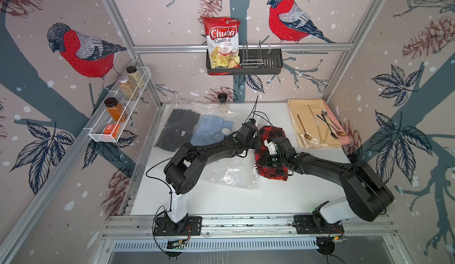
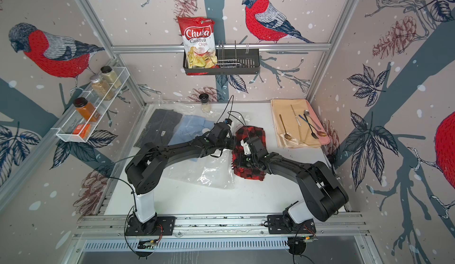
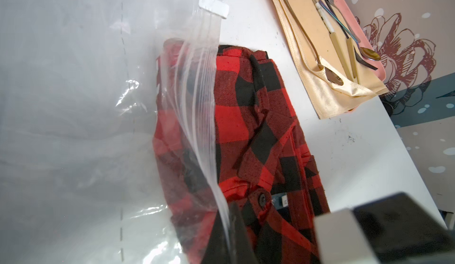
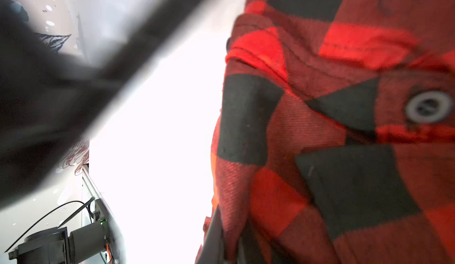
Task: Place the folded shirt into the vacuum bag
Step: Place the shirt in the vacuum bag.
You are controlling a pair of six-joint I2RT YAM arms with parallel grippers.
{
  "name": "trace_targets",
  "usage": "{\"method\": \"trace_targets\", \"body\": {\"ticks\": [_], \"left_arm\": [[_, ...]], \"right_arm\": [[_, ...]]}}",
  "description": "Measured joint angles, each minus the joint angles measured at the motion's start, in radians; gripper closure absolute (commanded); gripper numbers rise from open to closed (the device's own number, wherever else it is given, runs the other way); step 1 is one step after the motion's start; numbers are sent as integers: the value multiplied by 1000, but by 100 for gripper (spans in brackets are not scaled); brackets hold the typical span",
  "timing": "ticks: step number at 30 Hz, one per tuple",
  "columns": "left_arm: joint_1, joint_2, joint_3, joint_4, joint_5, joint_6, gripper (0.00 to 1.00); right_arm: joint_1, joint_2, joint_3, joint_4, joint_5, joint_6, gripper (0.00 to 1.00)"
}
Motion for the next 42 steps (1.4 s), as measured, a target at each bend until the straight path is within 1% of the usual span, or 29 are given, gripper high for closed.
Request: {"method": "trace_targets", "body": {"ticks": [2,7,10,15,20,23,28,30,32,34,37,40,42], "left_arm": [[0,-13,0,-11,2,0,100],[-3,-35,-2,-21,2,0,100],[-3,-38,-8,-21,2,0,100],[-3,-37,-10,-22,-5,0,100],[-3,-35,-10,-21,-5,0,100],[-4,-29,-10,-21,-5,0,100],[-7,-14,0,-27,-5,1,100],[-9,-8,1,-30,-5,0,100],[-10,-4,1,-36,-5,1,100],[-11,0,2,-36,-10,1,100],[-13,5,2,-39,-12,1,100],[-14,9,5,-42,-13,2,100],[-15,16,16,-47,-15,5,100]], "right_arm": [[-2,37,0,31,-12,17,92],[-3,59,-5,69,-23,40,63],[-11,5,-17,69,-19,43,54],[-45,-115,-40,55,-3,43,51],[-77,-183,-81,43,-10,43,53],[-60,-159,-101,62,-51,44,54],[-15,-40,-130,124,-102,63,59],[-13,2,-135,147,-111,65,60],[-14,8,-130,156,-110,66,59],[-15,-22,-126,140,-92,66,56],[-41,-121,-104,96,-72,65,52],[-106,-229,-87,62,-54,59,46],[-180,-288,-85,27,-43,41,45]]}}
